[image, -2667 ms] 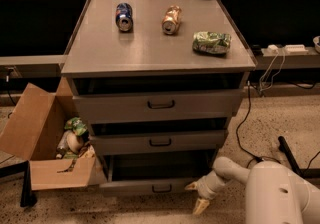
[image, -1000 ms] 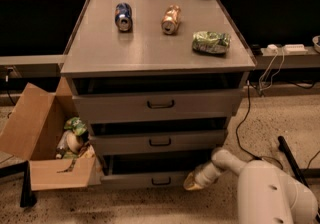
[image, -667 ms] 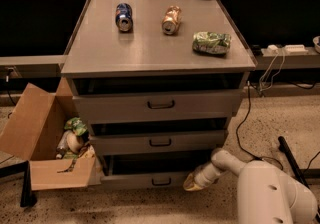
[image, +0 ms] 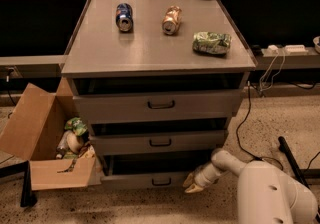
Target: Close bottom drawer
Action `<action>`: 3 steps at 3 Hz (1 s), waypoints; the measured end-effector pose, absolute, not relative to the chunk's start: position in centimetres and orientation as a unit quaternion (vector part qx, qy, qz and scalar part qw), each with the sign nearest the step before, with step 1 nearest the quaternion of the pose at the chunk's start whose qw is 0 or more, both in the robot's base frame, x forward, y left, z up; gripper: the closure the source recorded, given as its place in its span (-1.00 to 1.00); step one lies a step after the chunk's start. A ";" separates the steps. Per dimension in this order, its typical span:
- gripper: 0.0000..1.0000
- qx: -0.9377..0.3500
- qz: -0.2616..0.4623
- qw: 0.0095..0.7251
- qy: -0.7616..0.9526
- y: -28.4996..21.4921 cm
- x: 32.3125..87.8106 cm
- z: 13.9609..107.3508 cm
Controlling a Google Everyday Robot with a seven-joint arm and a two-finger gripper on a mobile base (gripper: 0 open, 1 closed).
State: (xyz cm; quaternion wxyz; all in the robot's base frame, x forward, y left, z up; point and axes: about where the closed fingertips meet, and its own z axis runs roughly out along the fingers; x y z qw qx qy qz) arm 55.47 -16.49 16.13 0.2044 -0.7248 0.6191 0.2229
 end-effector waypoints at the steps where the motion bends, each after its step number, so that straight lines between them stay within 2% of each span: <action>1: -0.91 -0.722 0.222 0.209 0.621 -16.7 55.5 16.1; 2: -1.00 -0.719 0.221 0.218 0.622 -17.0 56.3 16.5; 3: -1.00 -0.719 0.221 0.218 0.622 -17.0 56.1 16.5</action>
Offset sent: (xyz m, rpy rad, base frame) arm 0.0904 -0.0436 0.0360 0.1215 -0.1321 -0.1206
